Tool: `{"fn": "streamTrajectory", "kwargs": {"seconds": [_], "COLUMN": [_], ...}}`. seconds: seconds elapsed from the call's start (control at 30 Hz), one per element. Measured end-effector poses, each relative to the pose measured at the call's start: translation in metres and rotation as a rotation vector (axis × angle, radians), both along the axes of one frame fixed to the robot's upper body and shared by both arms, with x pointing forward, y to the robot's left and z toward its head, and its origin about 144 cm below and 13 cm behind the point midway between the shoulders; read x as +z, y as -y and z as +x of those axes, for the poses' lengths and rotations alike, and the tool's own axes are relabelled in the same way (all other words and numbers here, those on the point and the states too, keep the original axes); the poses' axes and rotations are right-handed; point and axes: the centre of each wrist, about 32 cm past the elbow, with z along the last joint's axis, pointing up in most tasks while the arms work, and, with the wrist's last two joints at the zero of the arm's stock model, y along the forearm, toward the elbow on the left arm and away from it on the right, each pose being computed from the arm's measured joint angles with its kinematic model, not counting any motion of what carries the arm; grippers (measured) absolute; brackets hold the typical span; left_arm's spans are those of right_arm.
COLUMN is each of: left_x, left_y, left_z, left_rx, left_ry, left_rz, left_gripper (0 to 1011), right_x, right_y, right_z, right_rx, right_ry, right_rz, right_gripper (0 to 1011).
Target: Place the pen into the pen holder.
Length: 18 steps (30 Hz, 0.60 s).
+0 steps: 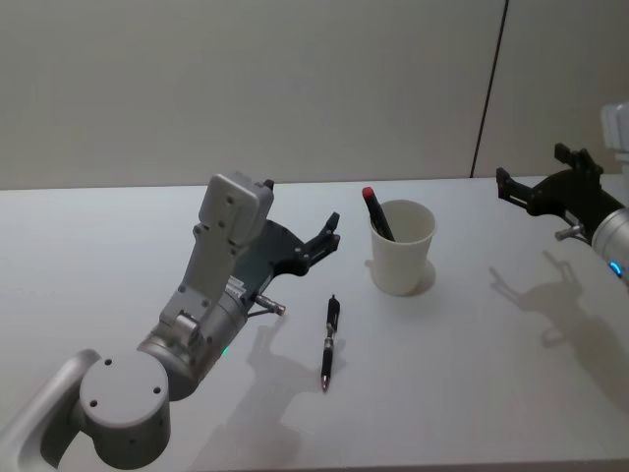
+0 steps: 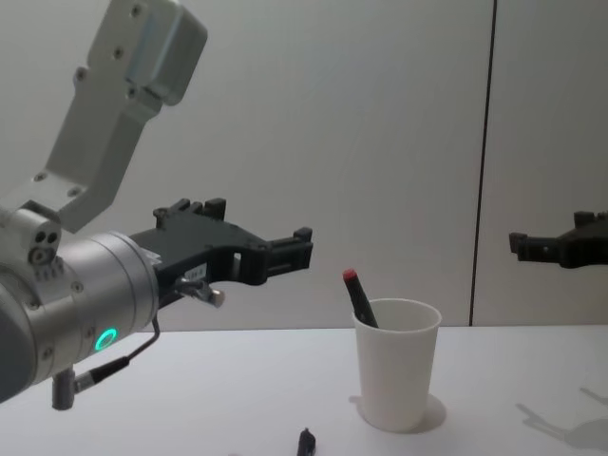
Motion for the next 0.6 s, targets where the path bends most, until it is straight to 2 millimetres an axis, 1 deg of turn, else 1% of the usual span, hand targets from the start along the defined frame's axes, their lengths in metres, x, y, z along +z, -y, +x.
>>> {"fn": "streamTrajectory", "kwargs": {"seconds": [0.6], "left_x": [-0.0011], "left_y": [0.0065], "left_z": [-0.0083], "left_rx": [0.075], "left_ry": [-0.135], "left_rz": [-0.029], "left_gripper": [1000], "right_x": [0.0004], "right_y": [0.0011], "right_z": [-0.0009], "right_rx": [0.000], "right_ry": [-0.002], "right_rz": [-0.004], "right_gripper": [1002]}}
